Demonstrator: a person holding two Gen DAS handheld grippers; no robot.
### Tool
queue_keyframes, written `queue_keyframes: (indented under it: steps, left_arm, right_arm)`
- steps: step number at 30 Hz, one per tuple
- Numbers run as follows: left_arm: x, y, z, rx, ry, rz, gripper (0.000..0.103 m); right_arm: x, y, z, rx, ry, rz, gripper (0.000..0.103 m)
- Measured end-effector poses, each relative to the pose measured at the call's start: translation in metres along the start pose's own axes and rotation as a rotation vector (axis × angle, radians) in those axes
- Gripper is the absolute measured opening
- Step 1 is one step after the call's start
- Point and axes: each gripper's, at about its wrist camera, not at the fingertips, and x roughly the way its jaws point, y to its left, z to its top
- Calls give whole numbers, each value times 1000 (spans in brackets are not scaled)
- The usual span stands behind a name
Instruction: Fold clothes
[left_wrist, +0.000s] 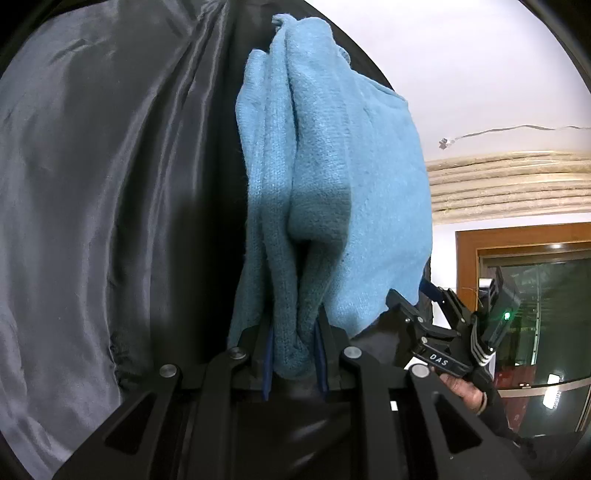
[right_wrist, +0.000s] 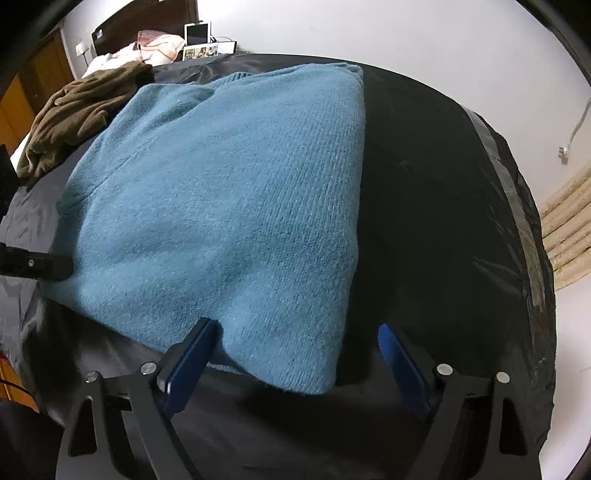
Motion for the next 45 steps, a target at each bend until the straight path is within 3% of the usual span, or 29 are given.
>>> queue_keyframes:
  steps: [8,10,15,18,21,23,30,34,38,41,45]
  left_arm:
    - [-10,5,-2,18,-20,-7,21]
    - [-5,5,-7,18,-25,-9,21]
    - [1,9,-21,18,-36,-27,21]
    - [1,12,-24,21,-42,-42,21]
    - [0,17,-29,16,-46,-62,21]
    - [-1,20,-32,11,-44,-74,21]
    - [-9,10,-33,35,-30,-19,23]
    - [-34,0,-24,36,-106,1,24]
    - [-54,-12,-3,46,-175,0,36]
    - [-54,-24,16,64,-199,7,38]
    - [-43,-36,27,61,-200,115,38]
  right_arm:
    - [-4,-4,0,-3,-1,-1,96]
    - [-25,5,8,-28,-62,-14,96]
    - [-60,40,41,-106,-234,100,96]
    - [-39,59,51,-184,-211,143,96]
    - [-10,89,43,-239,-88,160,99]
    - [-6,97,25,-322,-115,82,100]
    - [0,85,16,-250,-82,129,101]
    - [-2,78,5,-230,-96,172,102]
    - [-9,71,-15,-233,-123,211,103]
    - [-10,67,-21,-236,-137,219,103]
    - [-13,62,-24,-228,-147,232,103]
